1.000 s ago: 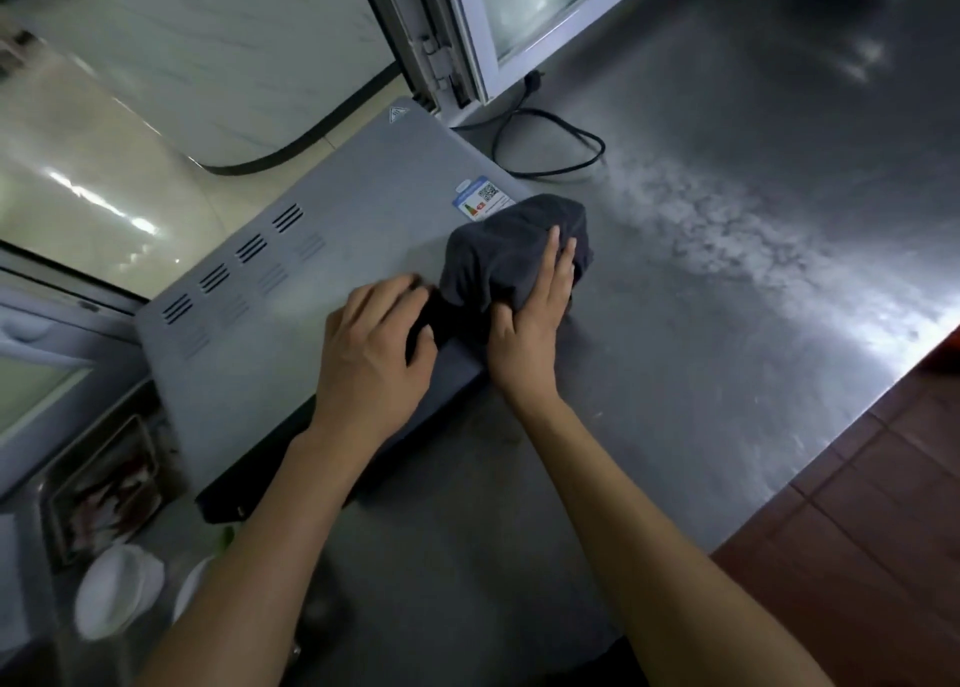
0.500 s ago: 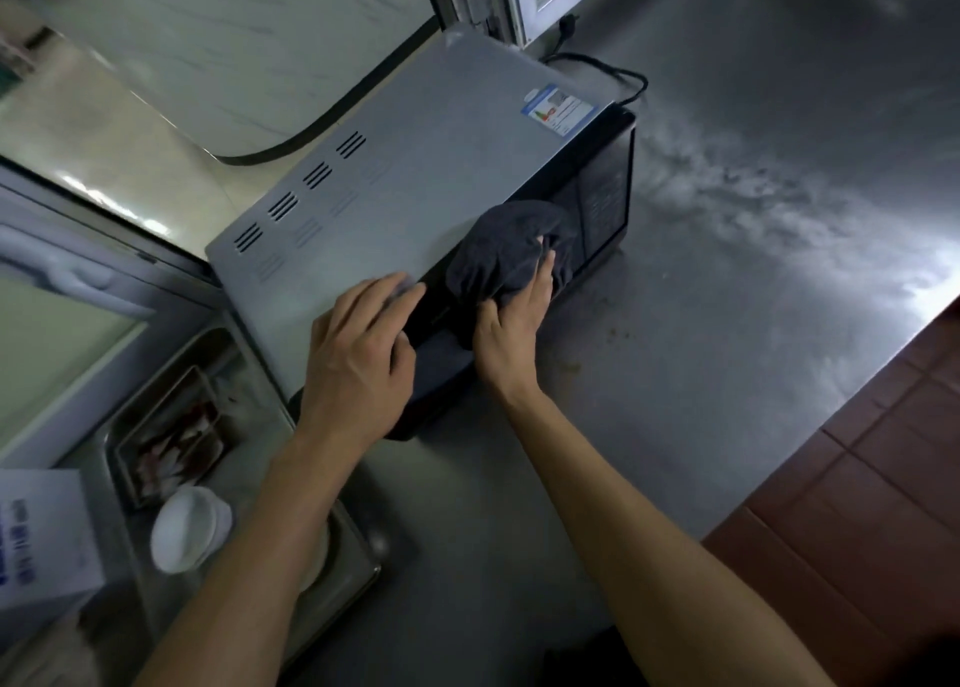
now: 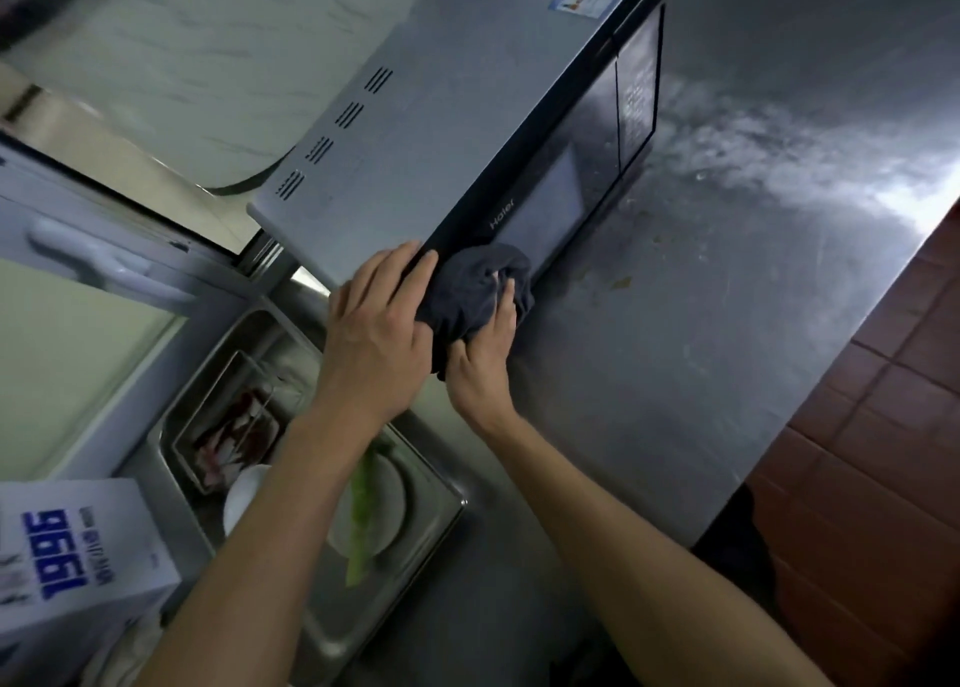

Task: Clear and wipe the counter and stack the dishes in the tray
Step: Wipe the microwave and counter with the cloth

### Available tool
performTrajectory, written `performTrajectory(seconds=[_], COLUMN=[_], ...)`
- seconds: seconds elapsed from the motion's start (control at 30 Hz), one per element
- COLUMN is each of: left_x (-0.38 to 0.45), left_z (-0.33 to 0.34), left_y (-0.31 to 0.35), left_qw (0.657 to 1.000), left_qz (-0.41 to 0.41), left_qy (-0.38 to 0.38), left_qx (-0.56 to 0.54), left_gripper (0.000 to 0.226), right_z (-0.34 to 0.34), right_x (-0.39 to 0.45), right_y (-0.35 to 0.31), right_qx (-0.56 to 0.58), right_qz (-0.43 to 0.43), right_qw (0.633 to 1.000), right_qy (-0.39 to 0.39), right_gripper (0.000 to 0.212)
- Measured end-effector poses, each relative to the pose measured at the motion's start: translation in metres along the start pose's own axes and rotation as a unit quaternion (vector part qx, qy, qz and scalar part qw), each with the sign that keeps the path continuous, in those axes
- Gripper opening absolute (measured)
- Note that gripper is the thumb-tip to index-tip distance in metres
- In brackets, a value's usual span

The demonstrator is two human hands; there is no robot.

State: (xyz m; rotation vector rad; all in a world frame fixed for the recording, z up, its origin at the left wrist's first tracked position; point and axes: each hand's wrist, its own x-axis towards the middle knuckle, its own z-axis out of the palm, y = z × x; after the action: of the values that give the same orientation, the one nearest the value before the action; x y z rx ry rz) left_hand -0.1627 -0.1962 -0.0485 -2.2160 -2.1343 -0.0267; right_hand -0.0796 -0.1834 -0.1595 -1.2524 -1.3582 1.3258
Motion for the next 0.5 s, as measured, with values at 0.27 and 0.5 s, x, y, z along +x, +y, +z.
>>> performTrajectory(seconds=[0.27, 0.5], left_x=[0.038, 0.089], left_z=[0.005, 0.010], left_y=[0.024, 0.059], left_qw=[0.999, 0.998], left_qz=[0.034, 0.035], left_qy=[-0.009, -0.015], left_qx=[0.026, 0.050], left_gripper=[0.063, 0.066], right_z=[-0.025, -0.074], right_x=[0.050, 0.106], right_y=[0.033, 0.043], right_qx=[0.024, 0.015], right_qz=[0.081, 0.055], right_qw=[0.996, 0.998], right_qy=[0.002, -0.008], right_gripper=[0.077, 0.070])
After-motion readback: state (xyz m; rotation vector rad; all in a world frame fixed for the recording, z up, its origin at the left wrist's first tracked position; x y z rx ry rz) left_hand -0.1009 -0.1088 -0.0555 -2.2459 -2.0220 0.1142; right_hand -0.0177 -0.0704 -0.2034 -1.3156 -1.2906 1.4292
